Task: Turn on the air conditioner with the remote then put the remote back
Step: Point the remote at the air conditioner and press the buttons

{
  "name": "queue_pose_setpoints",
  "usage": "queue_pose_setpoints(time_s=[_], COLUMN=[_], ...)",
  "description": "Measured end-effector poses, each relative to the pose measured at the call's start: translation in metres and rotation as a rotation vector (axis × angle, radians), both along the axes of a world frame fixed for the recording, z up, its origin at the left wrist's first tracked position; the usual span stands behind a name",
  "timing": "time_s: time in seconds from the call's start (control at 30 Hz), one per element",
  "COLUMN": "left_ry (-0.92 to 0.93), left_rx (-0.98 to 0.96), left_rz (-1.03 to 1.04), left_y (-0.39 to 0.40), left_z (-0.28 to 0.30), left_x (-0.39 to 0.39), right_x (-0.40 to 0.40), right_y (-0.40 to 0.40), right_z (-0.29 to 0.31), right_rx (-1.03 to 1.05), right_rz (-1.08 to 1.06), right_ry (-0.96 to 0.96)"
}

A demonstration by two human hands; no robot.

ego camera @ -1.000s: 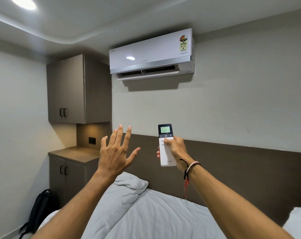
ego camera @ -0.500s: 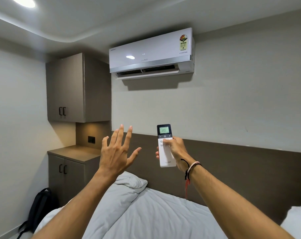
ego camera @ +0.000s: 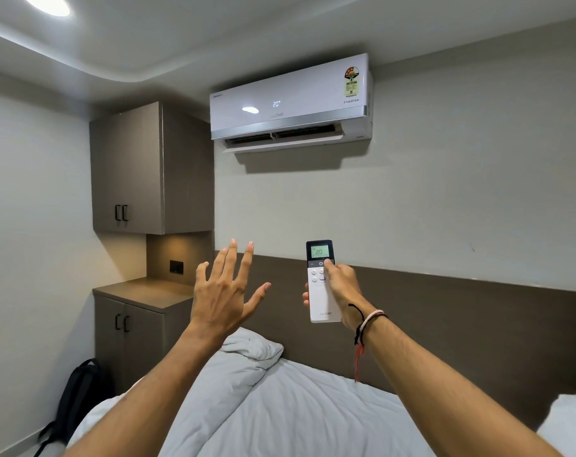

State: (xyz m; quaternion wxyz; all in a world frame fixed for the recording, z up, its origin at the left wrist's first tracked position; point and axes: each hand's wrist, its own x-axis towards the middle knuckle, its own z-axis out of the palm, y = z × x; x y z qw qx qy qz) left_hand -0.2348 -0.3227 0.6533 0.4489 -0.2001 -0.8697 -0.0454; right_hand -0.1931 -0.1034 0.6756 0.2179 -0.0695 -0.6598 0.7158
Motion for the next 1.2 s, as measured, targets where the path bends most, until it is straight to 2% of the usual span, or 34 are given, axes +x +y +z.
queue_pose_setpoints(time_s=[0.33, 0.73, 1.2], left_ry=[0.006, 0.006, -0.001], left_rx=[-0.008, -0.013, -0.024], left_rz=[0.007, 0.013, 0.017], left_y=[0.0002, 0.0022, 0.0034], left_z=[0.0001, -0.0014, -0.0012], left_x=[-0.0008, 0.0004, 0.0002], right_x=[0.0032, 0.0034, 0.0020], right_y=[0.0016, -0.0001, 0.0068], right_z=[-0.0029, 0.0005, -0.0028], right_rx=[0.036, -0.037, -0.028], right_rz=[0.007, 0.035, 0.022], right_ry=[-0.008, -0.025, -0.021])
